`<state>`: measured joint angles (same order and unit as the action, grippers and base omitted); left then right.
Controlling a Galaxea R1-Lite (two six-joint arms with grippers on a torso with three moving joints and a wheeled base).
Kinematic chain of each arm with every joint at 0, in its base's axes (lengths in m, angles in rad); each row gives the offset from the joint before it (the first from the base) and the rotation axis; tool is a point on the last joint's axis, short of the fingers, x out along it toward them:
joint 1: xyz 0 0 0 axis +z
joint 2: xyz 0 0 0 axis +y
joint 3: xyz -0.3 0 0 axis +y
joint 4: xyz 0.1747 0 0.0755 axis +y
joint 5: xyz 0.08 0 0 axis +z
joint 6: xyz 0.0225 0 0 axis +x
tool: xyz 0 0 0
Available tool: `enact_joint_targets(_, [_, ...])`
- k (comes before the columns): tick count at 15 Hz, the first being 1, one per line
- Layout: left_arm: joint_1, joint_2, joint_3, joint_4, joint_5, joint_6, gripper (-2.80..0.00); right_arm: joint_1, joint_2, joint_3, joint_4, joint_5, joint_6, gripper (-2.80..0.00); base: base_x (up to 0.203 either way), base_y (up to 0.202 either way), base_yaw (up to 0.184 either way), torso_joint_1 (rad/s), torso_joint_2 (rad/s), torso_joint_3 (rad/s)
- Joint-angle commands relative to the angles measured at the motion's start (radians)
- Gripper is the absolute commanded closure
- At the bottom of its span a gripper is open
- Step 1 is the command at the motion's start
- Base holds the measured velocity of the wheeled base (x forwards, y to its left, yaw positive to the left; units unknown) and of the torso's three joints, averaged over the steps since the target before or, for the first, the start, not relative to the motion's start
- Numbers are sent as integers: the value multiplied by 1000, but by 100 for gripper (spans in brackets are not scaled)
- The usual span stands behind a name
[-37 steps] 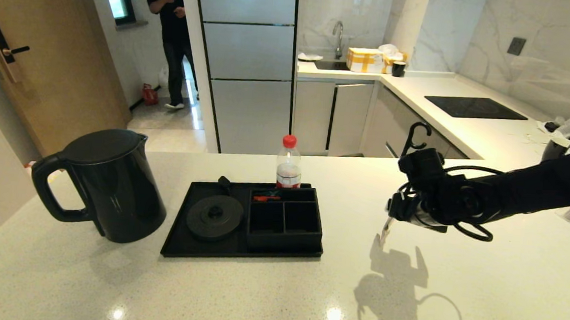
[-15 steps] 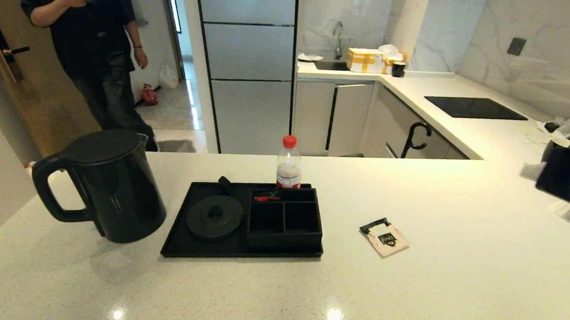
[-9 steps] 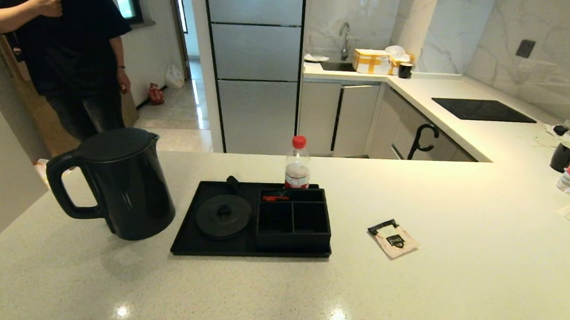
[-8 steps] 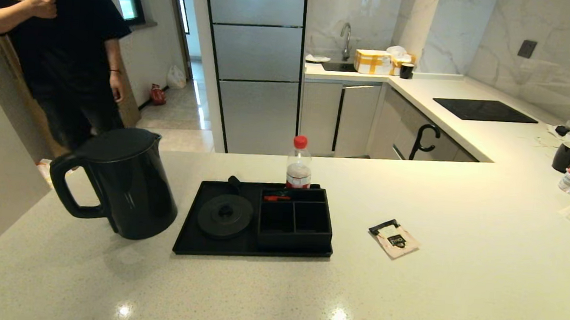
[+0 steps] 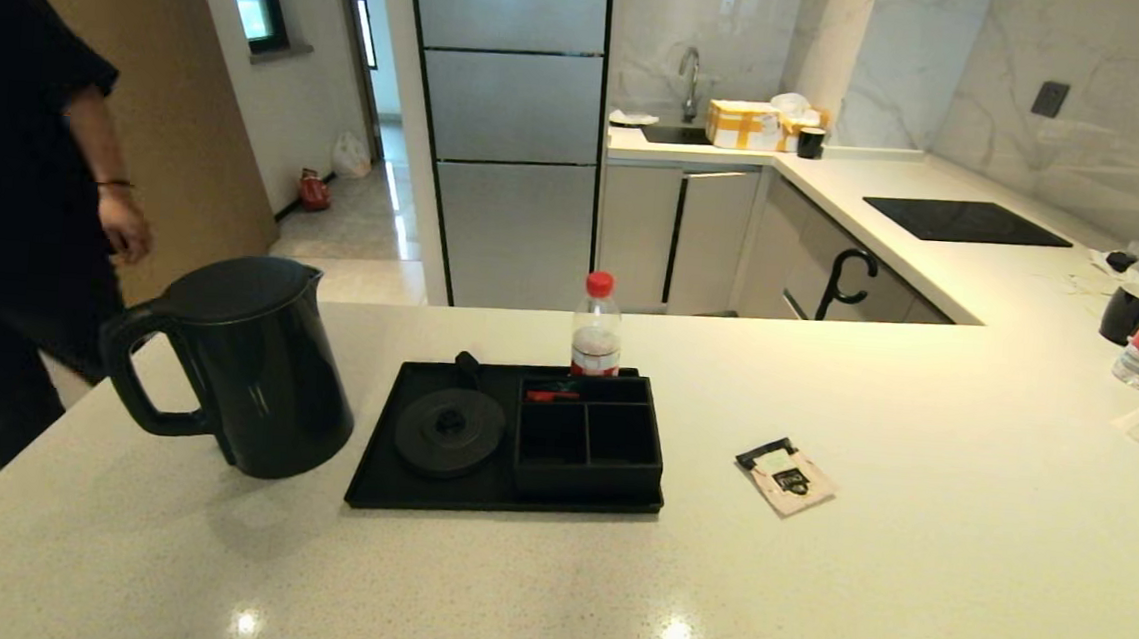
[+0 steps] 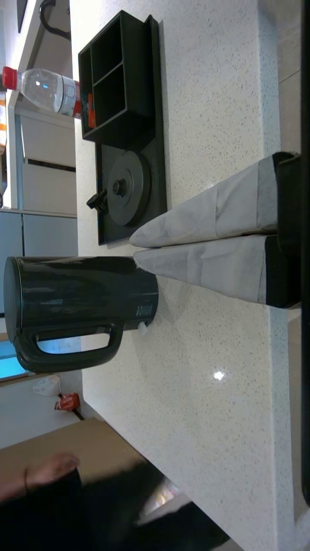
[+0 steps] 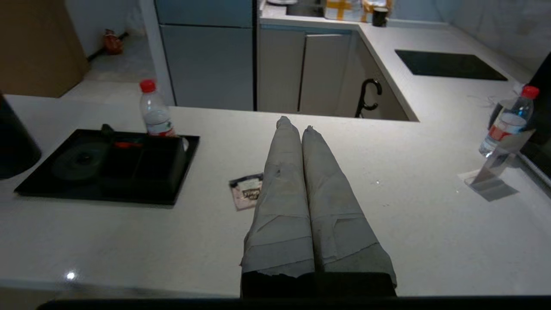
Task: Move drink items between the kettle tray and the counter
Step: Return the kettle to its original position
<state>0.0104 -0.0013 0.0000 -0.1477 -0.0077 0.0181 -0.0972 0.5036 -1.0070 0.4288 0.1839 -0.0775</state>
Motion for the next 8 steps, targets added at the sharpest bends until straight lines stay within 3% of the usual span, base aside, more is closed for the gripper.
enact_joint_targets(1, [0,0,40,-1,0,0,0,-43,-153,89,14,45,12,0,0,0,0,0,0,0])
enact_joint_targets(4, [0,1,40,-1,0,0,0,-59,-221,228,9,80,61,0,0,0,0,0,0,0])
enact_joint_targets(6, [0,0,40,-1,0,0,0,-23,-209,241,-45,67,240,0,0,0,0,0,0,0])
enact_joint_targets(7, [0,1,40,-1,0,0,0,2,-201,260,-61,39,269,0,0,0,0,0,0,0])
enact_joint_targets(8, [0,1,40,-1,0,0,0,17,-216,316,-73,15,237,0,0,0,0,0,0,0])
